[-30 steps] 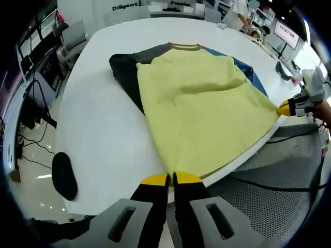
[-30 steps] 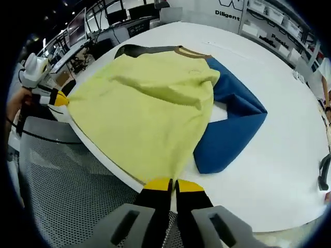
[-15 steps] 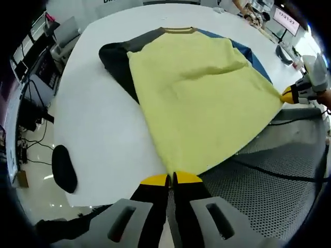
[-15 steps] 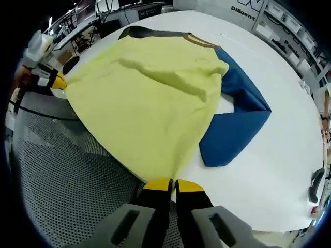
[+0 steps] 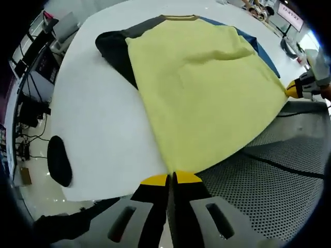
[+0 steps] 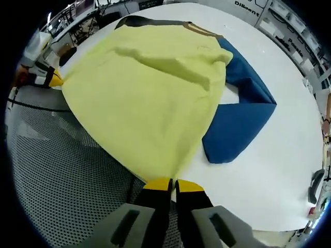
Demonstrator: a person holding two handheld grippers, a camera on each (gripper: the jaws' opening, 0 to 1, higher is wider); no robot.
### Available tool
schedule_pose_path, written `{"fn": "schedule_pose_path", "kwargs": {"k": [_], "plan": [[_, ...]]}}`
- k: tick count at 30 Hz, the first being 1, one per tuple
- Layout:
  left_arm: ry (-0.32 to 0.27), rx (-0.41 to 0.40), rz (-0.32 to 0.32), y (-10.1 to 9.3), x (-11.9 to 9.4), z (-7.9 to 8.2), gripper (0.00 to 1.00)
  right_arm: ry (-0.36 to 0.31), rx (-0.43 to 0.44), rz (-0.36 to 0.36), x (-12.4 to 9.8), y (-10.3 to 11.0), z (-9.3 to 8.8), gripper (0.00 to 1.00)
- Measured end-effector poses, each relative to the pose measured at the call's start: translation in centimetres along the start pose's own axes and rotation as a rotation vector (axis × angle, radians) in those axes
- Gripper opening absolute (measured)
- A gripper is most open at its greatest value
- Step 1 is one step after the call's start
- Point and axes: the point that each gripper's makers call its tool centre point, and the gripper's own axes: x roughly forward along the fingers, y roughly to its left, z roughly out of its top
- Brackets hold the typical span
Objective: Fold the garment on the visible template until the final outline fits inside the template.
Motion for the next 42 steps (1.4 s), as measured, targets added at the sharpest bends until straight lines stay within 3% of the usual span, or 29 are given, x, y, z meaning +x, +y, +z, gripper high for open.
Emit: {"fn": "schedule_pose_path", "kwargs": {"k": [6,7,9,11,14,17,18,19,20,22,26,27,35,42], "plan": [[0.014,0.001,0.039,0.5,0.2,-0.4,0.05,-0.001,0.033,0.029,0.1,0.3,-0.1,0.0],[0.009,-0.007,0.057,1.0,-0.1,-0.4,0.07,-0.049,0.093,0.032,-0.2,0.1,0.7,0.0],[-0.021,-0.017,0.063,1.4,-0.6,0.1,0.12,-0.091,0.112,0.053,-0.5,0.1,1.5,0.0],[-0.111,-0.1,0.036,1.8,-1.5,1.9,0.17,-0.159,0.176,0.063,-1.2,-0.6,2.8,0.11],[-0.202,-0.159,0.023,2.9,-2.3,4.0,0.24,-0.221,0.214,0.03,-1.7,-2.2,4.2,0.26],[-0.296,-0.194,0.055,4.5,-2.9,6.5,0.31,-0.27,0.228,0.011,-2.1,-3.8,5.4,0.29],[-0.377,-0.19,0.093,5.5,-3.4,8.1,0.34,-0.294,0.224,0.02,-2.2,-4.1,6.1,0.33],[-0.413,-0.186,0.11,5.9,-3.7,8.9,0.37,-0.339,0.215,0.026,-2.4,-4.3,7.0,0.38],[-0.432,-0.19,0.112,6.4,-3.9,9.6,0.4,-0.411,0.198,0.019,-2.7,-4.8,8.4,0.48],[-0.45,-0.213,0.109,6.8,-3.9,10.6,0.44,-0.46,0.185,0.009,-3.2,-5.5,9.7,0.58],[-0.507,-0.236,0.111,7.6,-3.9,12.6,0.56,-0.514,0.186,-0.004,-3.6,-6.9,11.5,0.64],[-0.536,-0.264,0.086,7.7,-3.7,13.6,0.59,-0.523,0.197,0.0,-3.6,-7.5,12.3,0.67],[-0.563,-0.322,0.04,8.8,-2.5,16.5,0.66,-0.57,0.302,0.019,-2.8,-11.0,15.7,0.87],[-0.567,-0.362,0.015,9.8,-0.8,18.3,0.65,-0.586,0.349,0.009,-0.7,-15.6,18.5,0.85]]}}
